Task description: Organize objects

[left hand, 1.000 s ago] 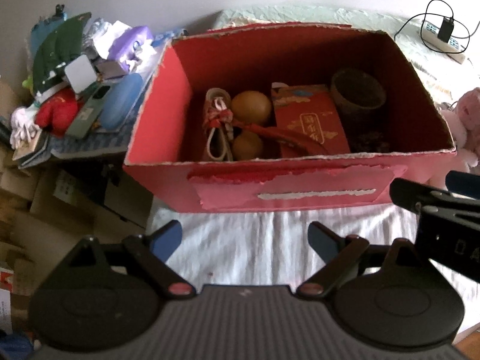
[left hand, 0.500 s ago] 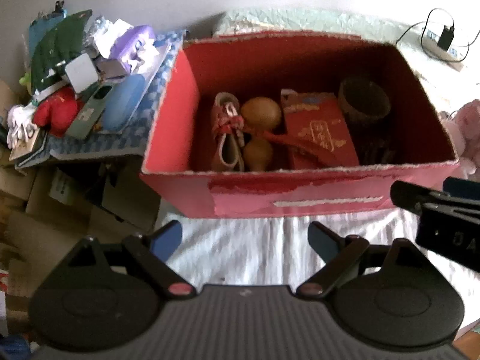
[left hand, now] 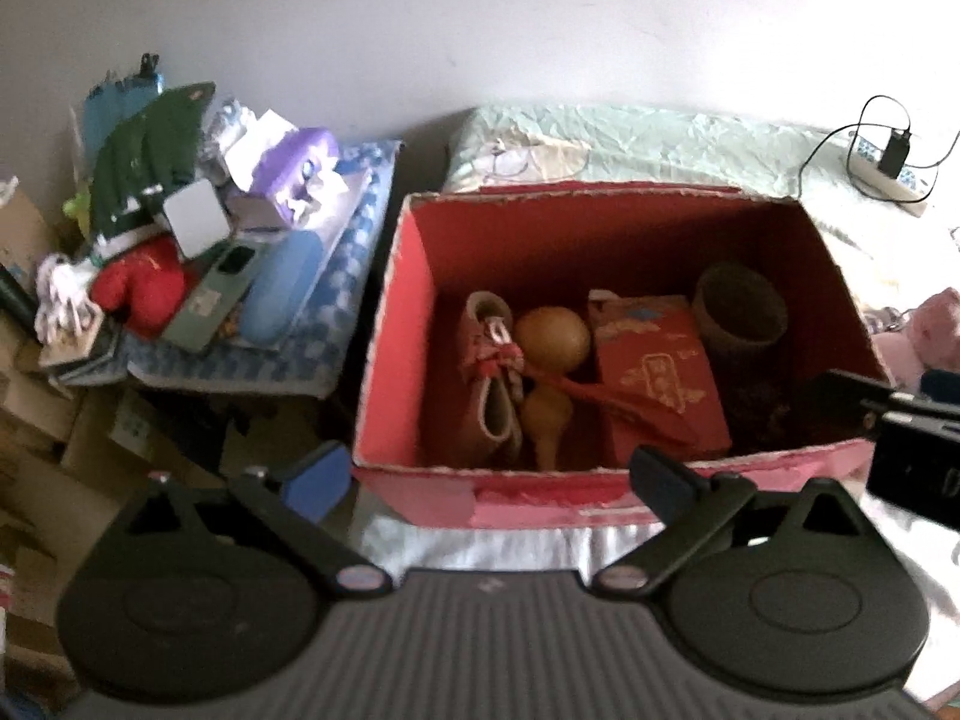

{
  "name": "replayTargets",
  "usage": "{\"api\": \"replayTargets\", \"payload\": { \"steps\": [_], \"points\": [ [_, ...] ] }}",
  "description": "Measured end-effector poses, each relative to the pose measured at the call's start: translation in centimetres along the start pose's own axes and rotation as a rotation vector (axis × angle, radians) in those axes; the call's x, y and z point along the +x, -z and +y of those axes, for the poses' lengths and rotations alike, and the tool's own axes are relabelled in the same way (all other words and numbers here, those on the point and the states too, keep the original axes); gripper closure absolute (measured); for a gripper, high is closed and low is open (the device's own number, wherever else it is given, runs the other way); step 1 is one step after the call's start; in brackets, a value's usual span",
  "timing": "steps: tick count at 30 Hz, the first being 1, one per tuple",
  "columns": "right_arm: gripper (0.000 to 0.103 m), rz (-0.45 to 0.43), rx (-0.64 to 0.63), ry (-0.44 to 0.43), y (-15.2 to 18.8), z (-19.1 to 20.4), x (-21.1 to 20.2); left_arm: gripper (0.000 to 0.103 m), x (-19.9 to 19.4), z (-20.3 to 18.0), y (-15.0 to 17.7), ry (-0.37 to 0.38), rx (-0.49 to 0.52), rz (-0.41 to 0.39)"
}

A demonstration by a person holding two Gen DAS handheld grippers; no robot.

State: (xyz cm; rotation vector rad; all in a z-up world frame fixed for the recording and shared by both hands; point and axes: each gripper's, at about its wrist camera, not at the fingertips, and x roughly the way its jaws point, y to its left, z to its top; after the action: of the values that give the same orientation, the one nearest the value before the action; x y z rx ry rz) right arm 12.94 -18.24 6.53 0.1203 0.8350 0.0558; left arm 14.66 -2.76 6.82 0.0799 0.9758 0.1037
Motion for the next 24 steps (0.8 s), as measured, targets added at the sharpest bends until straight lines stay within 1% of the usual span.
{"api": "replayTargets", "payload": {
  "steps": [5, 9, 14, 18, 24],
  "points": [
    [0.027, 0.005, 0.002, 0.041, -0.2, 0.2, 0.9, 0.004, 1.1, 0.4, -0.2, 0.009, 0.0, 0.019],
    [0.027, 0.007, 0.016, 0.054, -0.5, 0.3, 1.3, 0.004, 1.2, 0.3, -0.6, -0.021, 0.021, -0.005],
    [0.024, 0.004, 0.033, 0.082, -0.8, 0.3, 1.6, 0.003, 1.6, 0.5, -1.0, -0.025, 0.016, -0.005],
    [0.024, 0.001, 0.035, 0.081, -1.0, 0.4, 1.8, 0.004, 2.1, 0.9, -1.2, -0.024, 0.009, 0.001],
    [0.023, 0.016, 0.023, 0.076, -1.1, 0.8, 2.5, 0.004, 2.2, 0.9, -1.4, -0.017, 0.012, -0.012]
  ]
}}
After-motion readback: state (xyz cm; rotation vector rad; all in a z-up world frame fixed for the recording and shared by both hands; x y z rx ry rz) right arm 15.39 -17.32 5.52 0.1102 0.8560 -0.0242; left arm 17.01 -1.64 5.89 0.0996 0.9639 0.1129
